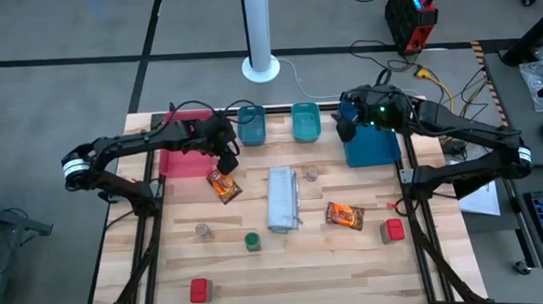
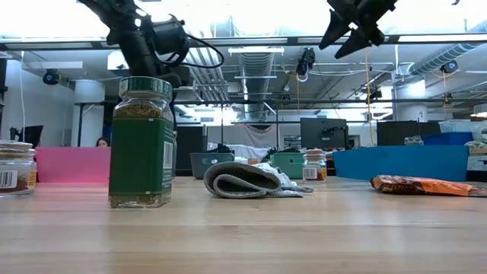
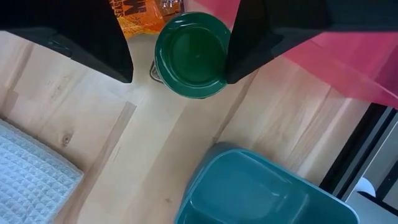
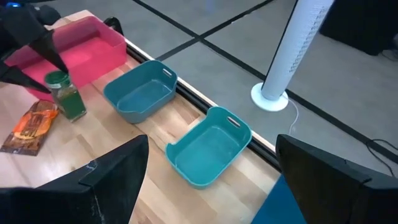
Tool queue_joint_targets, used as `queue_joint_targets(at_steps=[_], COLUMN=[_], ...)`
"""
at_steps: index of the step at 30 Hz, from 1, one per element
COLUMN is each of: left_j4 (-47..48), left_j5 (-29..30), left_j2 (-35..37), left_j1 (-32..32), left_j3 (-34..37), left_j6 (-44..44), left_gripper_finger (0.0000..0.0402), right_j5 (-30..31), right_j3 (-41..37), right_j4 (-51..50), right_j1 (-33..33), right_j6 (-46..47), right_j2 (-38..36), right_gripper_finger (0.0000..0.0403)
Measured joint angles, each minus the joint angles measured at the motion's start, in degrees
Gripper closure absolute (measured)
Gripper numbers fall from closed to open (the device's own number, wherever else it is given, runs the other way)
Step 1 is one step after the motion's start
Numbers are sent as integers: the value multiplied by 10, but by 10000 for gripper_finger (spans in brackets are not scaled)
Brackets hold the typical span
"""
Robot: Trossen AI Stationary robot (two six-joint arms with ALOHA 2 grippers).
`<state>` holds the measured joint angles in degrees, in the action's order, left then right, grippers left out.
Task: Sort spices by type
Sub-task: Put the top green seasoning bottle into the pink bin
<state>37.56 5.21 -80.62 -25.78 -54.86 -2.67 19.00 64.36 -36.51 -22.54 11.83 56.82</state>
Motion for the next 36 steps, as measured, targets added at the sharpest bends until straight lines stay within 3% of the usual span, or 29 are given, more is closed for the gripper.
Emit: queue_joint_targets(at_steps=[20, 29, 36], left_j4=[1, 8, -12], left_j5=[-6, -45, -32], left_j2=[84, 66, 48], left_j1=[1, 1, 1], left_j3=[3, 14, 21], left_j6=[-60, -46, -7], left_gripper_finger=[166, 166, 166], right_j5=[0, 0, 0], right_j3=[0, 0, 0], right_j4=[14, 14, 14], right_j1=[-11, -11, -11], right_j6=[0, -1, 0], right_j2=[0, 0, 0], right_gripper_finger=[60, 60, 60])
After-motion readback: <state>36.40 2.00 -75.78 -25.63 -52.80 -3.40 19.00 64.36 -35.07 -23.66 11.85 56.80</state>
